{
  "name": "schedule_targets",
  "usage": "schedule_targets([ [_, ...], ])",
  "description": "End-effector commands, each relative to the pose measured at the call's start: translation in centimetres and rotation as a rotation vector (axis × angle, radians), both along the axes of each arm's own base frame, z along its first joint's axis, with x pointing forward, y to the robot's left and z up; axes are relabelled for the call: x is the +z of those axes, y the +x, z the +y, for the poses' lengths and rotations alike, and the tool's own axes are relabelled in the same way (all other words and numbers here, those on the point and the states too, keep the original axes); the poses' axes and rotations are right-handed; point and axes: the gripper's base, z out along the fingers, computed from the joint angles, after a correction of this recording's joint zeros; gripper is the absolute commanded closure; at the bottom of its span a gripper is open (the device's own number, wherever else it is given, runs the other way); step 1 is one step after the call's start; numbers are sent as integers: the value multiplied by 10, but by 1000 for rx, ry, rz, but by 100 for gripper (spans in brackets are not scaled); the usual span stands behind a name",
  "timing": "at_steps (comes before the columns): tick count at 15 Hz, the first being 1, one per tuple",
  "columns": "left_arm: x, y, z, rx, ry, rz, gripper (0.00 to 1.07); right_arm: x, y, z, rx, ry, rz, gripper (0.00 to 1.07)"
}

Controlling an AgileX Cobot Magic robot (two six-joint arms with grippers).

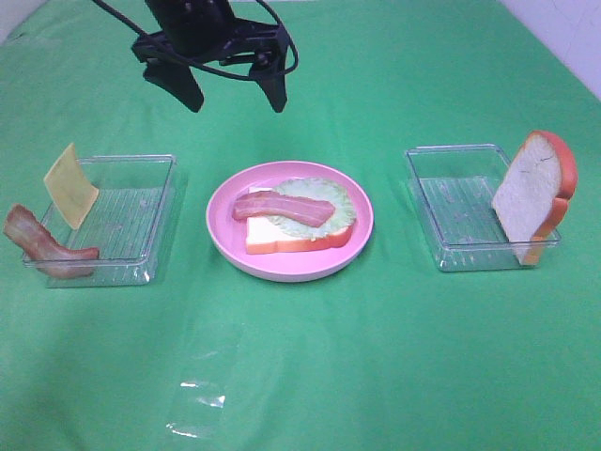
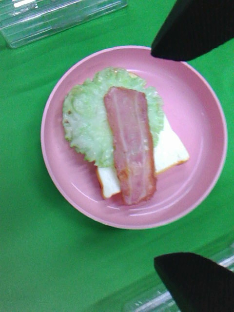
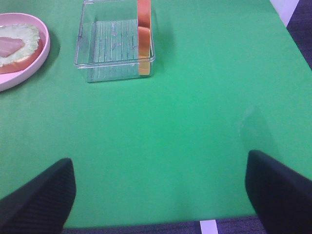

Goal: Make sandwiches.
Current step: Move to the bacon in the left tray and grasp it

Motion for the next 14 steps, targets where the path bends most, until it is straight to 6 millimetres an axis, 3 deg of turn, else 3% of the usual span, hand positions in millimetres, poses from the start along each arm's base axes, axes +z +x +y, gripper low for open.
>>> schedule_targets([
  [1, 14, -35, 23, -1, 122, 103, 6, -1, -4, 0, 6, -6, -36, 18],
  [5, 28, -86, 107, 149, 217, 171, 6, -1, -4, 0, 6, -6, -36, 18],
  [8, 14, -95, 160, 245, 241, 245, 6, -1, -4, 0, 6, -6, -36, 18],
  [11, -2, -86, 181, 270, 249, 285, 6, -1, -4, 0, 6, -6, -36, 18],
  [14, -40, -69, 182, 266, 279, 338, 6, -1, -4, 0, 6, -6, -36, 18],
])
